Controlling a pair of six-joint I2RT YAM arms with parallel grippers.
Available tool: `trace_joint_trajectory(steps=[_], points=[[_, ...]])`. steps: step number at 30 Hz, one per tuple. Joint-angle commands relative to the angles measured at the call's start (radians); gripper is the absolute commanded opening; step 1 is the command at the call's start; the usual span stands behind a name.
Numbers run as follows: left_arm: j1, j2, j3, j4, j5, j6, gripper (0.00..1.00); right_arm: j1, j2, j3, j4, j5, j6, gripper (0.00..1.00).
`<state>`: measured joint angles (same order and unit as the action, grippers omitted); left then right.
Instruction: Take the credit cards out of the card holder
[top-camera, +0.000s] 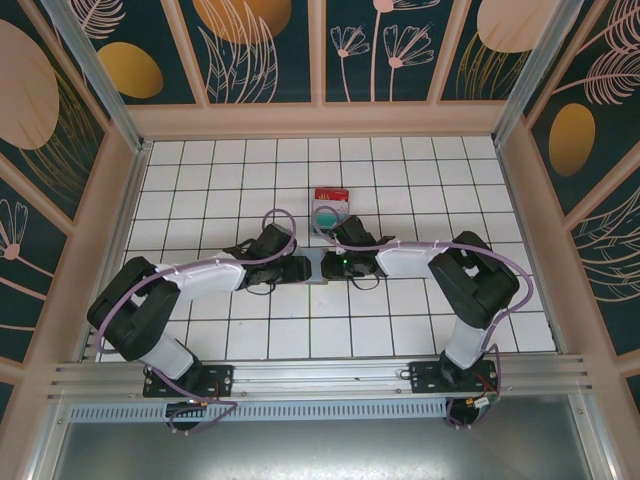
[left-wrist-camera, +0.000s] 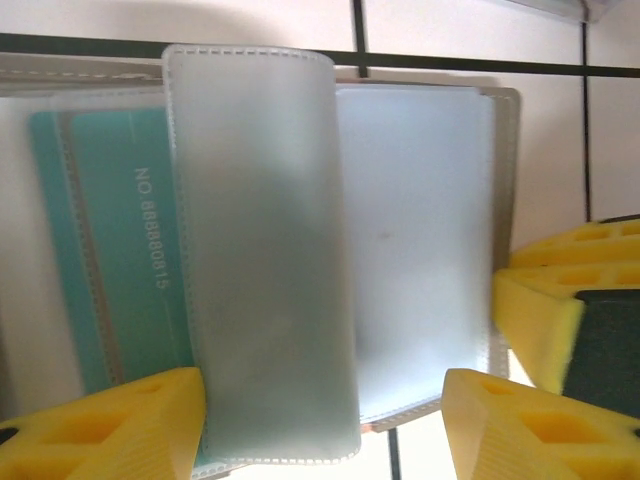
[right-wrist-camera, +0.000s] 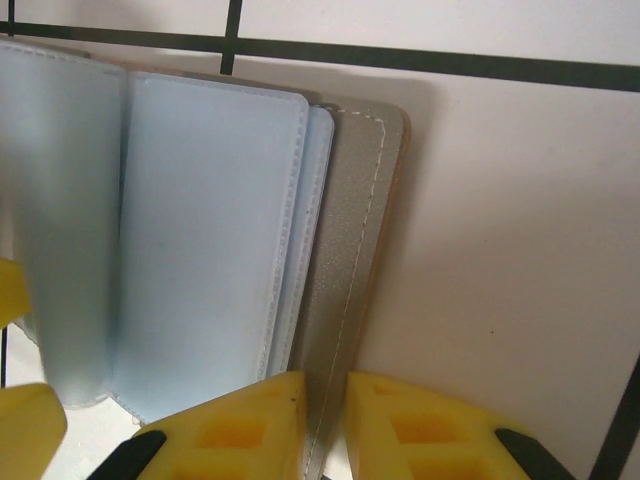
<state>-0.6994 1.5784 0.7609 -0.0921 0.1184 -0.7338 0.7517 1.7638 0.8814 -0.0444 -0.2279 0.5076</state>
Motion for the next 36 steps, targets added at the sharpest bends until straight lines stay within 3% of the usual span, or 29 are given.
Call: trace_joint_trajectory(steps=[1,16,29,36], points=[[-0.005,0.047,0.035,0.052,0.076,0.005,0.62,0.008,0.063,0.004,0.025,-0.013,0.012,0.2],[-0.005,0.031,0.13,0.142,0.23,-0.02,0.56,-0.014,0.047,-0.019,0.056,-0.031,0.035,0.21],[0.036,-0.185,0.108,-0.026,0.046,0.02,0.54,-0.035,0.032,-0.016,0.049,-0.032,0.035,0.21],[0.07,-0.157,0.048,-0.086,-0.043,0.021,0.55,-0.035,0.023,-0.006,0.037,-0.031,0.029,0.21]])
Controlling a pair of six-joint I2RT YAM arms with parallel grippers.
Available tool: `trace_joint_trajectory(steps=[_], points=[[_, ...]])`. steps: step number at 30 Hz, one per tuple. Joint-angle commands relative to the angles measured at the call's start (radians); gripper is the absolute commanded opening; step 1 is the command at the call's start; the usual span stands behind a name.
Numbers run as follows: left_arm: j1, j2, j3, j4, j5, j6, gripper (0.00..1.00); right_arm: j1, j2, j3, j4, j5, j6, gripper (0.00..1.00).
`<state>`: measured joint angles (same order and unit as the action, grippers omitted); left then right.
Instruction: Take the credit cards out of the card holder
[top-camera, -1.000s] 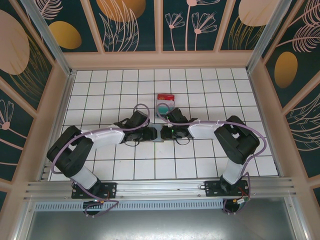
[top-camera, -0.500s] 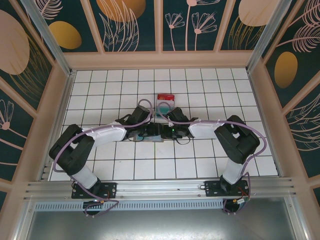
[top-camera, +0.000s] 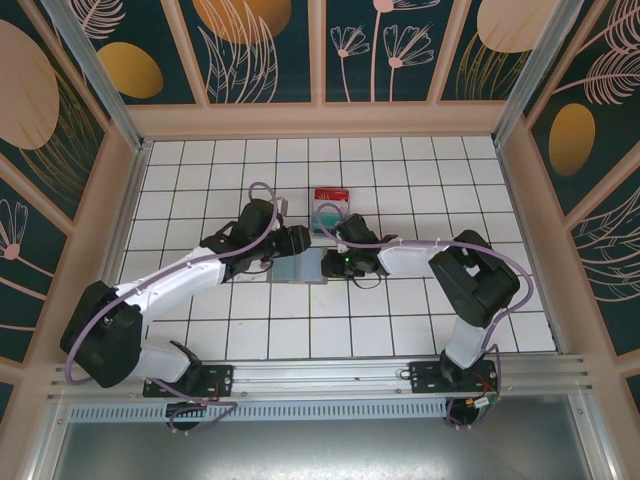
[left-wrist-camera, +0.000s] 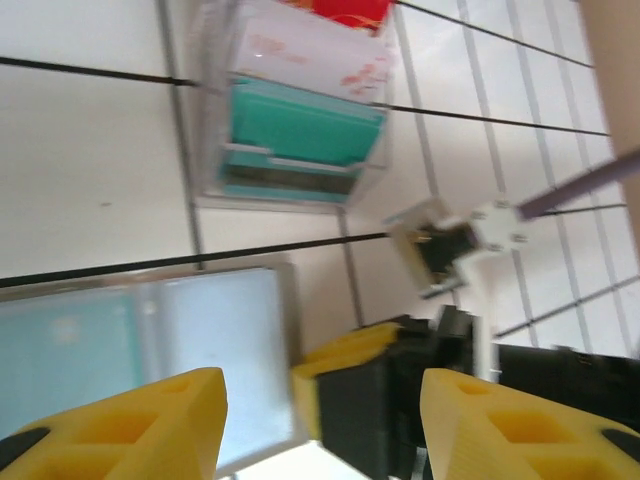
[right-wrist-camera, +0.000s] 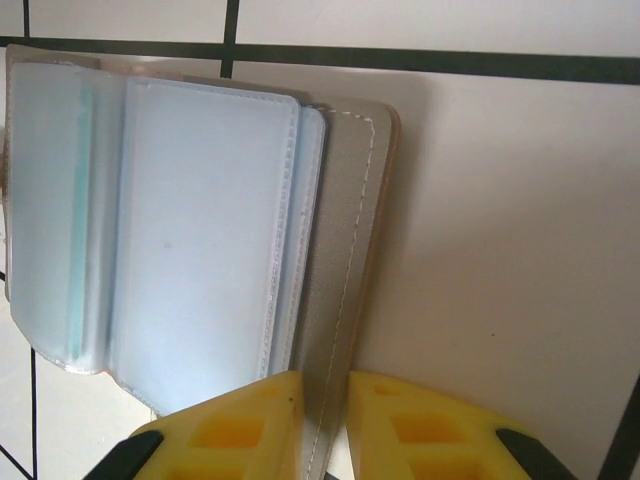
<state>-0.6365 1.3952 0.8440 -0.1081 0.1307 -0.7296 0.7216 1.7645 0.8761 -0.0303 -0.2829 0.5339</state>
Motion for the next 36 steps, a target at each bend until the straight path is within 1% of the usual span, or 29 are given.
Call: trace_joint_trajectory(steps=[1,10,19,24,36], points=[[0.008,0.034,-0.045,-0.071,-0.063,0.013,0.55,-0.005,0.02,0.0,0.02,0.027,0.002,0.21],[0.009,0.124,-0.062,-0.079,-0.131,0.004,0.55,-0.004,0.023,0.001,0.018,0.022,0.003,0.21],[0.008,0.181,-0.072,-0.065,-0.136,0.003,0.55,-0.002,0.021,0.0,0.02,0.022,0.006,0.21],[0.008,0.192,-0.073,-0.074,-0.161,0.002,0.55,-0.001,0.025,0.0,0.019,0.022,0.005,0.21],[0.008,0.174,-0.085,-0.09,-0.179,-0.004,0.54,0.0,0.036,0.001,0.021,0.017,0.007,0.21]])
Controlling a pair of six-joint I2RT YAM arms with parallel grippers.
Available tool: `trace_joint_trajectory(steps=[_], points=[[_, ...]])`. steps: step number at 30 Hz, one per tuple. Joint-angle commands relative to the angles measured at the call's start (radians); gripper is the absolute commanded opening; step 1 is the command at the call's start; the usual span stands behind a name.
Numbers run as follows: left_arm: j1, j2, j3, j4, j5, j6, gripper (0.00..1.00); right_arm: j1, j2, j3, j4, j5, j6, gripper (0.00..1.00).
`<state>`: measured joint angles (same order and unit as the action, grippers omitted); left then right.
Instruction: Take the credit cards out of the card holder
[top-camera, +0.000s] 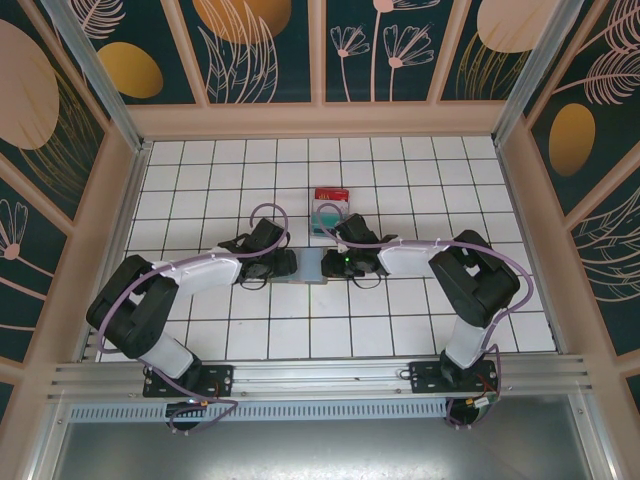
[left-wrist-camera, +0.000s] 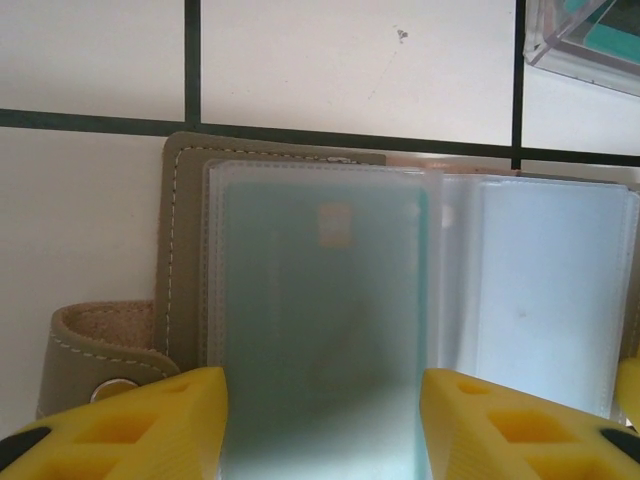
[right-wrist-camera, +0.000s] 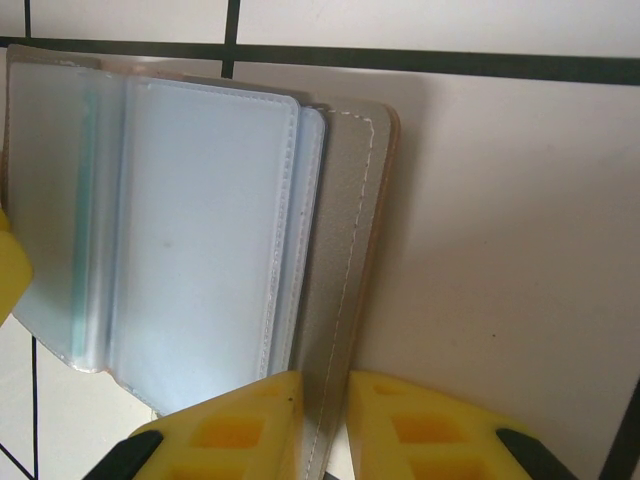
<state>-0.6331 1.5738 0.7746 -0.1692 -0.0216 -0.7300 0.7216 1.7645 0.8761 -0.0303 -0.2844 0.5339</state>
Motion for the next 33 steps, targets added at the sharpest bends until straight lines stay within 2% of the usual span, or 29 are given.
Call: trace_joint_trajectory(steps=[1,11,19,33], points=[[0.006,-0.003,-0.015,-0.029,-0.025,-0.004,0.54,-0.001,0.036,0.001,0.021,0.018,0.008,0.21],[0.006,0.015,-0.021,-0.021,-0.007,-0.009,0.55,-0.001,0.038,-0.003,0.024,0.017,0.008,0.21],[0.004,0.035,-0.038,0.069,0.14,0.001,0.57,0.001,0.039,-0.002,0.025,0.019,0.009,0.21],[0.004,0.007,-0.041,0.142,0.24,0.006,0.67,0.001,0.045,0.0,0.025,0.022,0.009,0.22]])
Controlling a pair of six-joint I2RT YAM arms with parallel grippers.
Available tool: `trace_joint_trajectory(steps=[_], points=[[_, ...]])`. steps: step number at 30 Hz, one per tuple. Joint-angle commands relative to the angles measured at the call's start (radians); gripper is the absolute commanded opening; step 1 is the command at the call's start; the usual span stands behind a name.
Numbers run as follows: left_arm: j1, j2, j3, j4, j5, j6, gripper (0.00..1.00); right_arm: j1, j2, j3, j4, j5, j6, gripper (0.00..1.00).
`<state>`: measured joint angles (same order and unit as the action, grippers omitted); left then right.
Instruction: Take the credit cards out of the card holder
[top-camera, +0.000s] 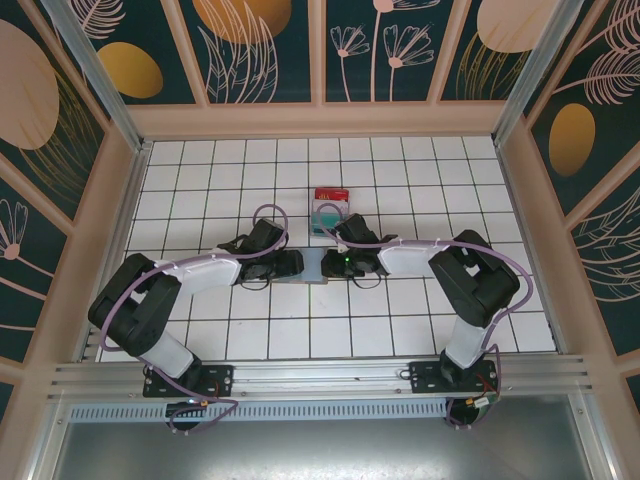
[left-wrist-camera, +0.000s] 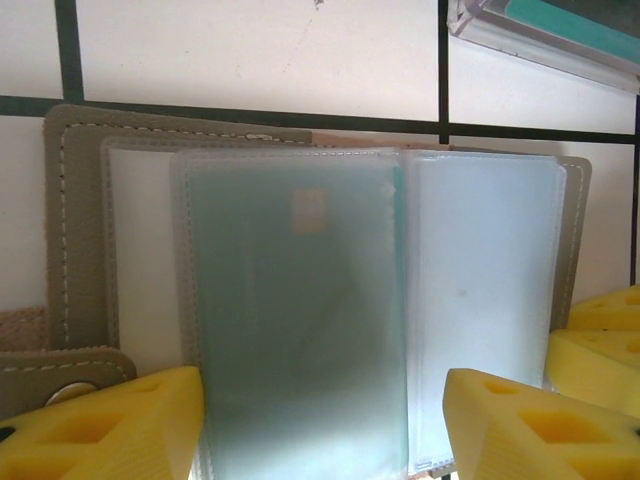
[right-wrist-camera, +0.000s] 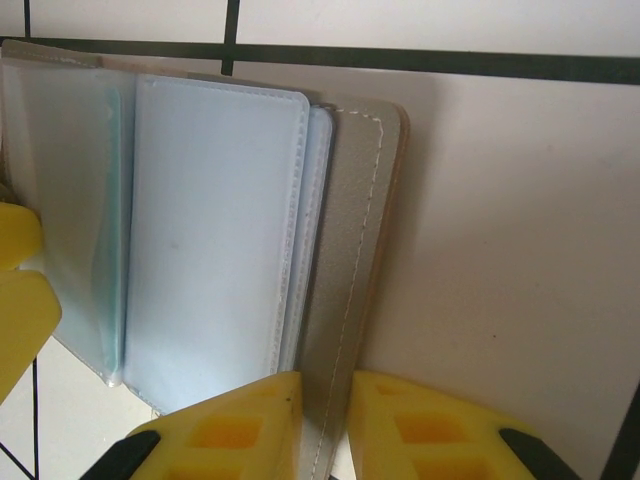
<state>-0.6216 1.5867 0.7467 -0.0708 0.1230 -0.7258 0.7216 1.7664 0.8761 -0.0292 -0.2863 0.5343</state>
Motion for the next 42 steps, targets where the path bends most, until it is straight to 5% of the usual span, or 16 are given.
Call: trace_joint_trajectory(steps=[1,14,23,28,35,42], points=[[-0.007,-0.012,-0.014,0.054,0.105,0.002,0.68,0.001,0.043,0.001,0.023,0.025,0.009,0.22],[-0.007,-0.022,0.004,0.039,0.105,0.012,0.72,0.0,0.042,0.003,0.021,0.028,0.007,0.22],[-0.006,-0.068,0.043,-0.009,0.091,0.037,0.94,-0.024,-0.024,0.004,-0.007,0.068,0.009,0.26],[-0.007,-0.104,0.049,-0.011,0.097,0.05,0.97,-0.045,-0.079,0.028,-0.046,0.113,0.006,0.29],[0.035,-0.126,0.027,-0.064,0.023,0.051,0.73,-0.045,-0.121,0.074,-0.025,0.048,0.039,0.29],[0.104,-0.116,-0.03,-0.059,0.021,0.058,0.31,-0.024,-0.074,0.105,0.087,-0.105,0.097,0.22]])
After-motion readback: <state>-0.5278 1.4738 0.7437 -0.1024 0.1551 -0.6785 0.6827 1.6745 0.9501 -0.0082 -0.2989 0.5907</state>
